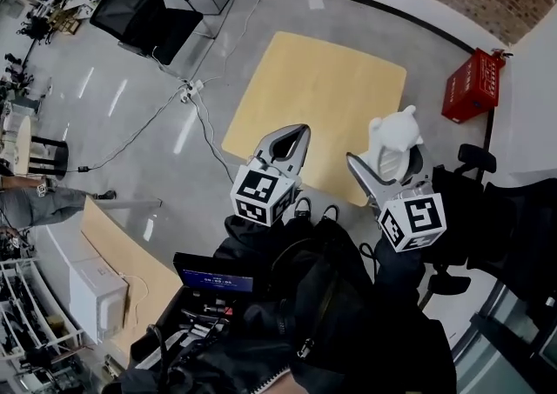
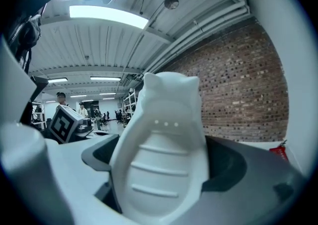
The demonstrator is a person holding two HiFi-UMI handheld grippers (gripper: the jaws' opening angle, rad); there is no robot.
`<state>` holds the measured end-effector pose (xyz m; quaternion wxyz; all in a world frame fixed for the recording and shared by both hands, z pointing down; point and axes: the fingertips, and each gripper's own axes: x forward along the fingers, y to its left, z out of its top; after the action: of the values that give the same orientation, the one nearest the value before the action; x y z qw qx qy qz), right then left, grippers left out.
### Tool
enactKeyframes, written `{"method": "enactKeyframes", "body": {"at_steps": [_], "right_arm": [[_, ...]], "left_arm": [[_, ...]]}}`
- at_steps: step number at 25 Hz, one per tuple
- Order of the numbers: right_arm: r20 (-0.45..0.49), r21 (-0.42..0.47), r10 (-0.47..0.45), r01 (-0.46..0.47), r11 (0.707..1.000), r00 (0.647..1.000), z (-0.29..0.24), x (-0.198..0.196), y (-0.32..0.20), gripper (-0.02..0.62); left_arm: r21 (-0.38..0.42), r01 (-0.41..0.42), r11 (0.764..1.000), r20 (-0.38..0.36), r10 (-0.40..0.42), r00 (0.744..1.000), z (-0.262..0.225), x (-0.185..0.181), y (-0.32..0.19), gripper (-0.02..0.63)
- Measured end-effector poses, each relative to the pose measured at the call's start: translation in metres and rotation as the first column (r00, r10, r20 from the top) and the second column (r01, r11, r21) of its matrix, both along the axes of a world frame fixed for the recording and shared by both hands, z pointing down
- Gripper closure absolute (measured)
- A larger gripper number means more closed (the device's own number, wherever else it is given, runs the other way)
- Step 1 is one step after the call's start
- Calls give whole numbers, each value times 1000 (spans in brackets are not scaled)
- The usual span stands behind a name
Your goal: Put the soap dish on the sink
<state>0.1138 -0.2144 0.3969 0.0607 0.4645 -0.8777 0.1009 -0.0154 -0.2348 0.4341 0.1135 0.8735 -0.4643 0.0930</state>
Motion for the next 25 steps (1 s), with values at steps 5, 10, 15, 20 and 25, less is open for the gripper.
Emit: {"method": "enactKeyframes", "body": {"at_steps": [5,10,15,20,25], "right_arm": [[-24,-67,-4,3,998,1000,35,-12,-12,58],[-66,-144,-20,11,990,998,76,-23,-23,58],[-117,-250,-59,28,968,991,133,-36,-36,60],[-151,-327,-102,47,944,983,180,-40,-37,60],[-224,-413,-180,74,908,958,240,-44,-38,60]], "left_arm": [[-62,-7,998,11,8,1000,31,-6,-14,604],[-149,-3,989,17,6,1000,67,-12,-21,604],[-241,19,970,31,-12,999,114,-28,-29,604],[-298,32,954,70,-12,997,154,-35,-25,604],[-377,54,925,93,-20,995,197,-43,-20,604]]}}
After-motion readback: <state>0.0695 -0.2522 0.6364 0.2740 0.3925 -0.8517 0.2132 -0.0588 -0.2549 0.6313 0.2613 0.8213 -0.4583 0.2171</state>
